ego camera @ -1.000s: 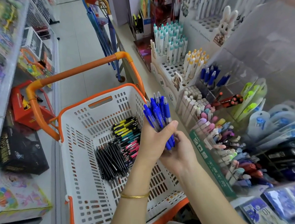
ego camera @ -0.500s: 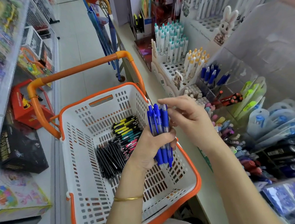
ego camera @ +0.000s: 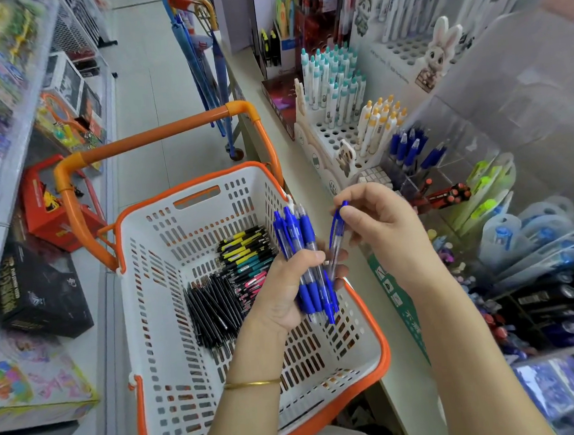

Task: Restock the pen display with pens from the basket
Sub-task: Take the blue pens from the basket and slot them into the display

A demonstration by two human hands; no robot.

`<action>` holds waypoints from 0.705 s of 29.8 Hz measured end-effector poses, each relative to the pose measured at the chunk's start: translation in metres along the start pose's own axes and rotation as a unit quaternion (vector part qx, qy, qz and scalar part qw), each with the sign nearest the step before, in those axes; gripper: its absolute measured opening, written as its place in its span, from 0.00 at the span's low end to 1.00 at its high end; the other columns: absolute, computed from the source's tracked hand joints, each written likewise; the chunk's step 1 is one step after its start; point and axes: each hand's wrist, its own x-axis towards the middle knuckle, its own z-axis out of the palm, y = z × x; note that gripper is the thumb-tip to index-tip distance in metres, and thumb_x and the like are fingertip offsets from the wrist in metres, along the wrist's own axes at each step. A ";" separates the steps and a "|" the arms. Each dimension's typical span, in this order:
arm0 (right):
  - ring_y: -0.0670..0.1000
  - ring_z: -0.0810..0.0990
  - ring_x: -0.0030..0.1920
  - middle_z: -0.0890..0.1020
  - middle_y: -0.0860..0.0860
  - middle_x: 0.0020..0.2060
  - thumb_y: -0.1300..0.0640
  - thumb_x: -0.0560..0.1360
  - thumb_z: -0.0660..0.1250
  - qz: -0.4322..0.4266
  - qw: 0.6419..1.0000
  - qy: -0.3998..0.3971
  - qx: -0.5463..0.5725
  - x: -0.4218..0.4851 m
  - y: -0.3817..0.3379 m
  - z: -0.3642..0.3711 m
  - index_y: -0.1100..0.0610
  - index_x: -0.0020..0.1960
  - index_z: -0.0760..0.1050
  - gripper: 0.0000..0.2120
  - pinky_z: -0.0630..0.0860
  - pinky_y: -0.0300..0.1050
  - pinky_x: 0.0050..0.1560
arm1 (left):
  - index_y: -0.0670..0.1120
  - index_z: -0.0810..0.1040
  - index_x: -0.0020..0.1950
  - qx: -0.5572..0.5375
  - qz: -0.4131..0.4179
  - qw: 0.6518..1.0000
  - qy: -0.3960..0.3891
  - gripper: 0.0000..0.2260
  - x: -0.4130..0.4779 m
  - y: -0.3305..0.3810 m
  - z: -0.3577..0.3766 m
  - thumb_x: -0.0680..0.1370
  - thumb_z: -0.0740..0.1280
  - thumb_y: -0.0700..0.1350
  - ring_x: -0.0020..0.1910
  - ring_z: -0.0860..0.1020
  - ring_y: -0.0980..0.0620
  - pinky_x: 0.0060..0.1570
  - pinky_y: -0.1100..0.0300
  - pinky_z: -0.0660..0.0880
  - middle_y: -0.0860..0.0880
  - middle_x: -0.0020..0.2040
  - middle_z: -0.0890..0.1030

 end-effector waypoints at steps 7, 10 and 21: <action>0.49 0.80 0.41 0.79 0.52 0.45 0.63 0.78 0.63 -0.037 0.963 0.265 0.024 -0.002 -0.004 0.001 0.49 0.46 0.74 0.10 0.77 0.35 0.38 | 0.45 0.71 0.45 -0.203 0.007 0.972 0.118 0.04 0.007 0.005 -0.008 0.77 0.62 0.36 0.36 0.83 0.51 0.35 0.58 0.81 0.48 0.37 0.83; 0.51 0.82 0.41 0.80 0.50 0.40 0.63 0.77 0.64 -0.043 0.940 0.332 0.064 -0.006 -0.002 0.008 0.50 0.45 0.73 0.08 0.79 0.41 0.41 | 0.45 0.71 0.44 -0.237 0.010 0.962 0.139 0.06 0.009 0.002 -0.008 0.78 0.61 0.35 0.39 0.84 0.49 0.39 0.57 0.82 0.45 0.42 0.84; 0.41 0.78 0.36 0.81 0.47 0.36 0.64 0.73 0.69 0.061 0.986 0.150 -0.049 -0.025 0.035 0.042 0.55 0.42 0.79 0.05 0.75 0.34 0.38 | 0.41 0.73 0.64 -0.201 0.064 0.970 0.117 0.15 0.012 0.006 0.002 0.78 0.60 0.34 0.47 0.84 0.49 0.45 0.55 0.82 0.43 0.49 0.84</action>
